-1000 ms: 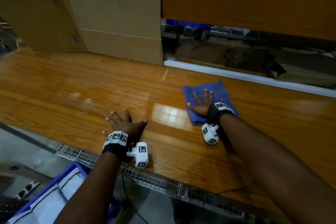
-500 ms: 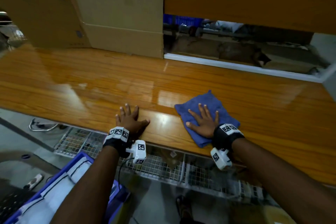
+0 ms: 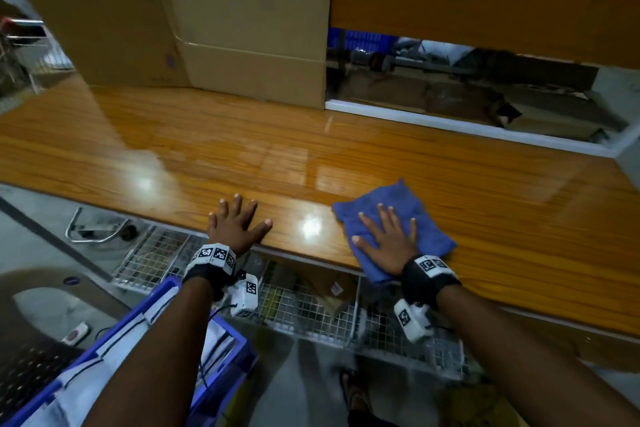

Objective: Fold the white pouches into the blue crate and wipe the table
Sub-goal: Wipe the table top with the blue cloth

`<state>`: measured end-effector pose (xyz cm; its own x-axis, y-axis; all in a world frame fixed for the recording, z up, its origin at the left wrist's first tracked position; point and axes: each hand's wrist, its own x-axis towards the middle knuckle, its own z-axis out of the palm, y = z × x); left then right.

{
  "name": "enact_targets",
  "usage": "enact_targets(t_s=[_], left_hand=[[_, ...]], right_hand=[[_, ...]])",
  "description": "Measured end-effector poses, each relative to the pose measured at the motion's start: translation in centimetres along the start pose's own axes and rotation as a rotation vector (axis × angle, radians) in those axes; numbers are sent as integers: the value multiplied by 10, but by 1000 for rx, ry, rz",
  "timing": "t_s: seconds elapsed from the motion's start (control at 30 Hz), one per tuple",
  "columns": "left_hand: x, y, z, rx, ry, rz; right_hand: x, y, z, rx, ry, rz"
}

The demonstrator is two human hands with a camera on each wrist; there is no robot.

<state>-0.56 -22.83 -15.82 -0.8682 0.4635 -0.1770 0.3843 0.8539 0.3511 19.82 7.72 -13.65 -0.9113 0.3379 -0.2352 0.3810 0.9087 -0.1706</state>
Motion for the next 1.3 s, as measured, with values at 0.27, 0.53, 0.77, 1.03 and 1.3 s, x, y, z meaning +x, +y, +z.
enact_targets(t_s=[0.27,0.53,0.77,1.03,1.3], left_hand=[[-18,-5,7,-61,154,1],[-30,-29,12,-79,236,-6],[-24,-49,8,-202,390,31],[-25,-70,11,-161,415,-35],[-21,-65,3,-87,464,-88]], right_hand=[[13,-79,14,-30,25,-117],[47,-64,-6,-137,-119,-416],[86,-115,-14,-163,-199,-476],[136,-118,-36,-315,-344,-731],[150,-181,-19,-283,-261,-670]])
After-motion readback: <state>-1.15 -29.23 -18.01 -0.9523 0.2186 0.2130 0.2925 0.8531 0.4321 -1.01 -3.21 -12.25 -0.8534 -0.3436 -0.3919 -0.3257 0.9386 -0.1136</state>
